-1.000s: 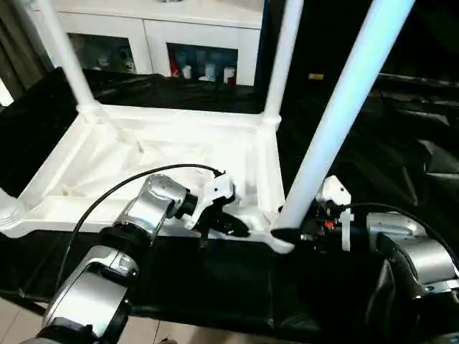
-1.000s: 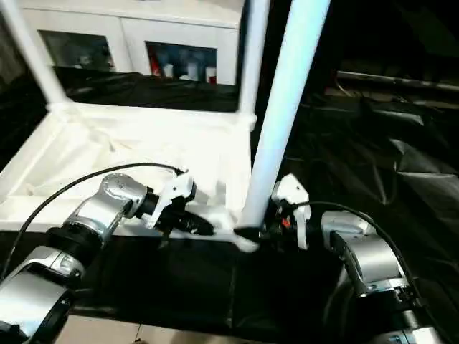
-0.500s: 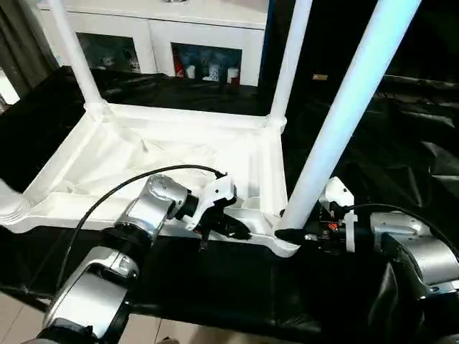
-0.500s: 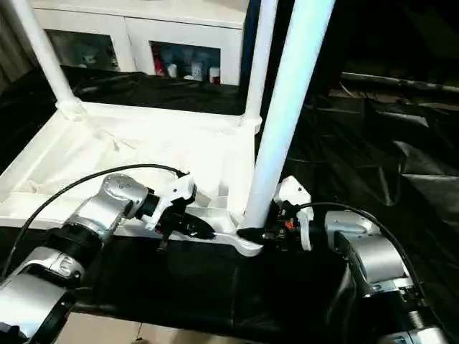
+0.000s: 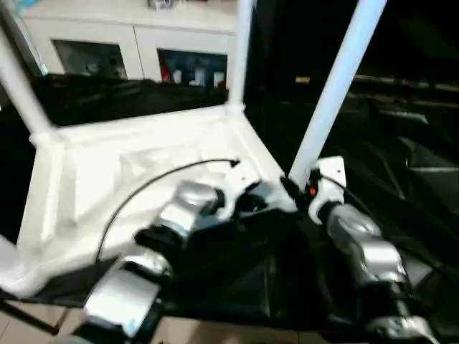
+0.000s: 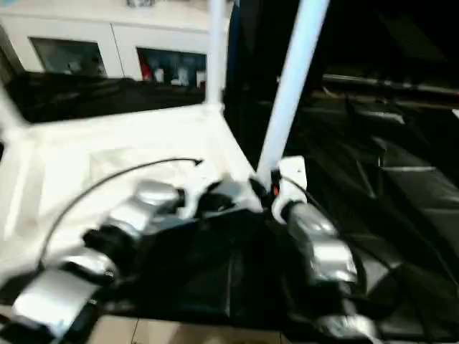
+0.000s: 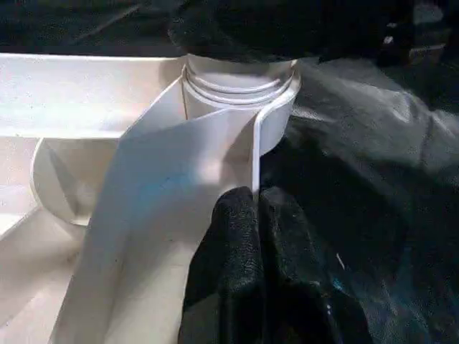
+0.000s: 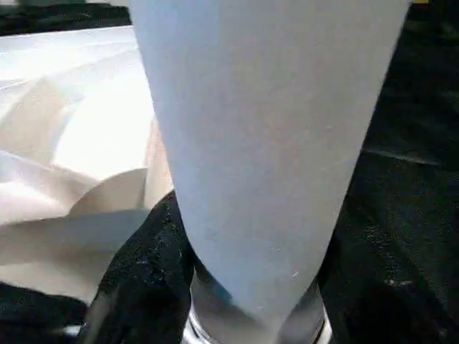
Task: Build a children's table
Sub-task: Rotate leg to tighten
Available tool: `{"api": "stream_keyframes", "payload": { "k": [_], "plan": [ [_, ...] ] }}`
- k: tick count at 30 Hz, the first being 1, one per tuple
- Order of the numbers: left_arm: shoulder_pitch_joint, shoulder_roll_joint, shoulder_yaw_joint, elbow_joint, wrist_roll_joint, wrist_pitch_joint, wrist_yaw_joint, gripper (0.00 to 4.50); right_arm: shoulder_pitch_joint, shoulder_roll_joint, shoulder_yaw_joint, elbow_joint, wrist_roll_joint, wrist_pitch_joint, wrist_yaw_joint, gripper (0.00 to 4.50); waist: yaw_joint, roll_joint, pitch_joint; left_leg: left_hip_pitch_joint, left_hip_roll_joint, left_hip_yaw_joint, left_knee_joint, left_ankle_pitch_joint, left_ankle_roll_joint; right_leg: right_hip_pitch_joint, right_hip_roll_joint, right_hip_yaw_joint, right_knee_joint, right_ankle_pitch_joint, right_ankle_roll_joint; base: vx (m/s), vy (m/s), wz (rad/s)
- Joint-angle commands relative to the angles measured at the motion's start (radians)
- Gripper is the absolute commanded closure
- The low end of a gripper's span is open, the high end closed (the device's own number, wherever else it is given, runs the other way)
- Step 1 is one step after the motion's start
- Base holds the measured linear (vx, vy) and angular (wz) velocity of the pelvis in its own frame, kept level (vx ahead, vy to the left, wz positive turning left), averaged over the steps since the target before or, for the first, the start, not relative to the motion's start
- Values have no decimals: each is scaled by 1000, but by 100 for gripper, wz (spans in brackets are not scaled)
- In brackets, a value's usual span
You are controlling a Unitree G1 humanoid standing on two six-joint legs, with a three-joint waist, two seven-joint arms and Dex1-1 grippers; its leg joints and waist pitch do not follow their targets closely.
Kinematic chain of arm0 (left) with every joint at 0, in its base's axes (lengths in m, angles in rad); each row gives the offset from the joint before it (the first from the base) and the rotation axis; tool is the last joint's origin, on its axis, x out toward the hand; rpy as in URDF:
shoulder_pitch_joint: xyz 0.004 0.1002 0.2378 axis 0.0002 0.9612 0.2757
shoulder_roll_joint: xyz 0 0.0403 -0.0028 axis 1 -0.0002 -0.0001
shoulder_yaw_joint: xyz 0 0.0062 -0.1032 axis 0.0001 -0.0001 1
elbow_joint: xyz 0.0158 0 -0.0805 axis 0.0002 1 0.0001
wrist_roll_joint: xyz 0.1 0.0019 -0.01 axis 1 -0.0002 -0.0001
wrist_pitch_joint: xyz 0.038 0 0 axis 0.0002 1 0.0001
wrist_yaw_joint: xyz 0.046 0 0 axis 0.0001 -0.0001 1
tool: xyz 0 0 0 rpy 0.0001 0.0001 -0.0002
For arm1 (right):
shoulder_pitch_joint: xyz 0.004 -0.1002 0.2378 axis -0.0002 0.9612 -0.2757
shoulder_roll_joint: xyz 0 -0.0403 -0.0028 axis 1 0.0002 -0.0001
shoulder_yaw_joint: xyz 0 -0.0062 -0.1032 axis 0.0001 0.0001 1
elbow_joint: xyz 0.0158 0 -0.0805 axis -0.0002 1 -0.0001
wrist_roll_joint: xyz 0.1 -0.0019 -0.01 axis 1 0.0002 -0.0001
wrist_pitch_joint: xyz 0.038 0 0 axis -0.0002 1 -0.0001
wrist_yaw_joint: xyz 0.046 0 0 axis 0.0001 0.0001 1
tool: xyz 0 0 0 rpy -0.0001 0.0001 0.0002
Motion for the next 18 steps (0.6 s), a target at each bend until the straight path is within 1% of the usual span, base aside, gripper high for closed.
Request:
{"api": "stream_keyframes", "payload": {
  "k": [1, 3, 4, 5, 6, 7, 8, 9, 10, 11, 12, 13, 14, 15, 16, 17, 18],
  "plan": [
    [6, -65, -30, 13, -3, 1, -1, 450, 8, 42, 91, 75, -18, 16, 21, 252, -3, 0, -29, 4, 20, -22, -81, -400, 2, 18, -45, 30, -97, -457, -127, 0, 0, 0],
    [6, -64, -31, 13, -3, 1, -5, 450, 7, 37, 102, 74, -25, 2, 32, 252, -2, 1, -30, 3, 21, -21, -81, -390, 10, 19, -45, 32, -96, -444, -129, 0, 0, 0],
    [6, -60, -35, 15, 0, 0, -10, 450, 6, 37, 102, 70, -21, -9, 47, 218, -3, 2, -29, 2, 21, -21, -82, -388, 10, 20, -44, 32, -95, -440, -129, 0, 0, 0],
    [6, -52, -38, 17, 3, -2, -18, 450, 6, 38, 98, 63, -7, -14, 69, 197, -2, 0, -30, 2, 21, -21, -82, -387, 12, 20, -45, 32, -94, -433, -132, 0, 0, 0],
    [6, -51, -38, 17, 3, -2, -19, 450, 6, 38, 97, 61, -5, -15, 72, 197, -2, 1, -30, 2, 22, -21, -82, -386, 12, 20, -45, 32, -94, -428, -134, 0, 0, 0],
    [7, -33, -44, 15, 5, -6, -50, 450, 6, 30, 92, 44, 17, -7, 111, 197, -2, 1, -30, 2, 22, -20, -82, -388, 14, 20, -45, 33, -93, -421, -138, 0, 0, 0],
    [8, -26, -46, 14, 6, -7, -64, 450, 6, 25, 93, 40, 20, -5, 125, 175, -1, 0, -30, 2, 22, -21, -82, -390, 19, 22, -45, 33, -92, -420, -140, 0, 0, 0],
    [9, -17, -50, 11, 6, -9, -84, 450, 5, 16, 98, 34, 22, -4, 143, 175, -1, 1, -30, 1, 23, -20, -83, -387, 21, 22, -45, 33, -92, -411, -144, 0, 0, 0],
    [12, 1, -57, 4, 7, -9, -122, 450, 7, -5, 105, 20, 33, 4, 189, 166, -1, 1, -30, 0, 24, -20, -84, -386, 22, 23, -45, 34, -91, -407, -145, 0, 0, 0],
    [12, 1, -57, 4, 7, -9, -122, 450, 7, -5, 105, 20, 33, 4, 189, 158, 0, -1, -31, -5, 23, -21, -83, -369, 27, 29, -45, 34, -87, -390, -148, 0, 0, 0],
    [14, 20, -65, -1, 8, -15, -156, 450, 9, -26, 114, 3, 45, 14, 245, 158, 0, 0, -33, -9, 23, -21, -83, -343, 31, 33, -47, 34, -84, -366, -152, 0, 0, 0],
    [16, 47, -74, -7, 8, -17, -206, 450, 16, -70, 137, -26, 53, 16, 336, 158, 1, 0, -35, -11, 23, -21, -82, -328, 34, 36, -47, 34, -81, -348, -155, 0, 0, 0],
    [18, 74, -81, -16, 7, -20, -253, 450, 29, -117, 161, -61, 67, 21, 431, 158, 5, 3, -38, -8, 26, -18, -78, -294, 43, 37, -47, 36, -76, -280, -173, 0, 0, 0],
    [19, 85, -84, -20, 6, -21, -273, 450, 36, -138, 171, -77, 74, 24, 473, 158, 7, 0, -41, -8, 25, -14, -73, -258, 62, 43, -45, 37, -68, -201, -197, 53, -17, 3],
    [19, 86, -85, -20, 6, -21, -276, 450, 36, -140, 172, -79, 76, 25, 477, 158, 7, -1, -41, -10, 24, -11, -70, -242, 72, 42, -46, 38, -65, -169, -210, 0, 0, 0],
    [20, 112, -89, -27, 2, -28, -326, 450, 49, -182, 183, -116, 103, 51, 558, 158, 7, 2, -43, -11, 24, -11, -69, -207, 83, 43, -47, 37, -59, -120, -234, 0, 0, 0],
    [21, 113, -90, -28, 2, -28, -329, 450, 49, -185, 184, -118, 104, 52, 563, 158, 9, 2, -44, -11, 23, -11, -67, -191, 89, 47, -46, 35, -57, -100, -242, 0, 0, 0]
  ]
}}
